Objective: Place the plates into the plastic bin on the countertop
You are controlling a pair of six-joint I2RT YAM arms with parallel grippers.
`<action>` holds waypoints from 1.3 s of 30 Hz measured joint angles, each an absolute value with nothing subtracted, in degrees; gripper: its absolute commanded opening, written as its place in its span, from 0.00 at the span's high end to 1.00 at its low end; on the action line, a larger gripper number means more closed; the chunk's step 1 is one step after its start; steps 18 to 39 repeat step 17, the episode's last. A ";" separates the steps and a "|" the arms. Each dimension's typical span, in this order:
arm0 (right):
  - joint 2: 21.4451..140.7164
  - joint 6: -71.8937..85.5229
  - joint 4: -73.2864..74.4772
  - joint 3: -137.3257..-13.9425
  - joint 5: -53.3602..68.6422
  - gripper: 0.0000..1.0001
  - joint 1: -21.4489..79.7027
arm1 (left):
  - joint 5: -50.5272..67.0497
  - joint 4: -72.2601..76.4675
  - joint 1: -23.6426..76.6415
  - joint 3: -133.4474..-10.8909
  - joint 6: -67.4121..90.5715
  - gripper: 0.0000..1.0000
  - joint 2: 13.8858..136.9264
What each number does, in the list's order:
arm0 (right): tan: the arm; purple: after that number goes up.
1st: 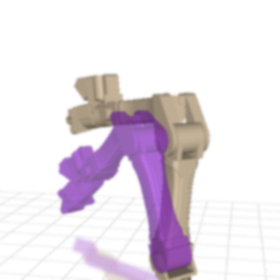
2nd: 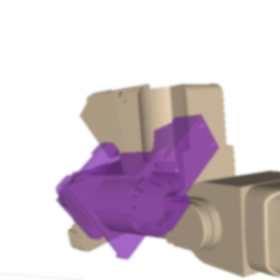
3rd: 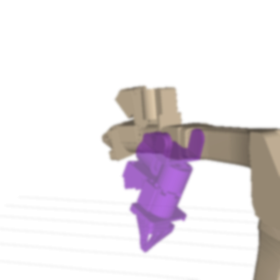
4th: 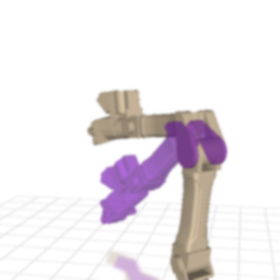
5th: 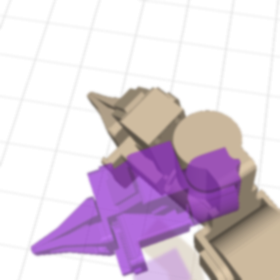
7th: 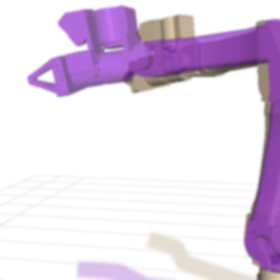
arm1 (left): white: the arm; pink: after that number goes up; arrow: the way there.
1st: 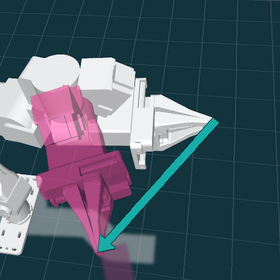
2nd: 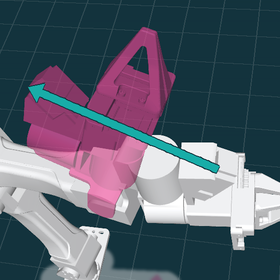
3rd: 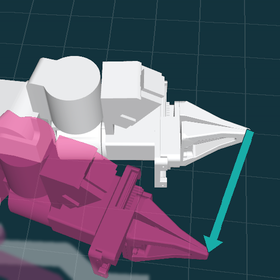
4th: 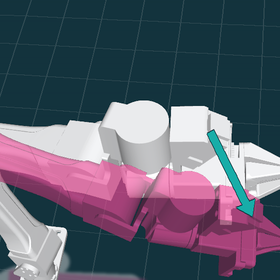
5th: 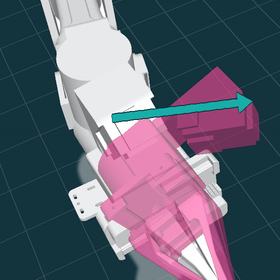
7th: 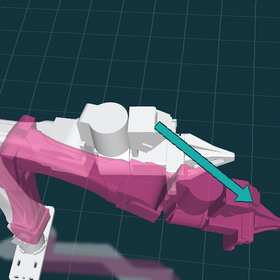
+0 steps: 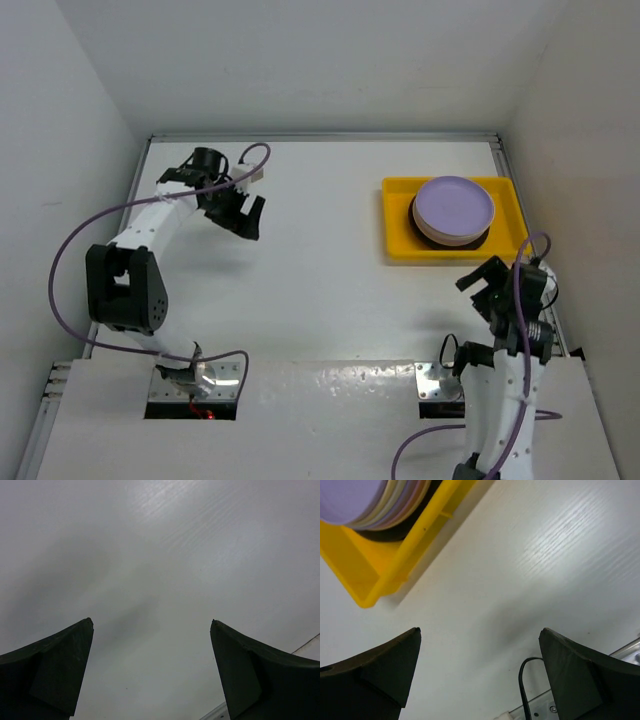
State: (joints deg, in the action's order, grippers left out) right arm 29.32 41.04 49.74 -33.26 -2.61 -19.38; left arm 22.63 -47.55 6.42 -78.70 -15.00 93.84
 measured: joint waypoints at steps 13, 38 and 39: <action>21.04 43.20 52.80 -29.78 4.99 0.00 -19.35 | 21.08 -44.88 6.42 -67.90 -15.38 0.00 84.88; 20.69 42.41 52.53 -29.82 6.87 0.00 -19.35 | 21.06 -43.90 6.42 -67.16 -14.96 0.00 83.85; 20.69 42.41 52.53 -29.82 6.87 0.00 -19.35 | 21.06 -43.90 6.42 -67.16 -14.96 0.00 83.85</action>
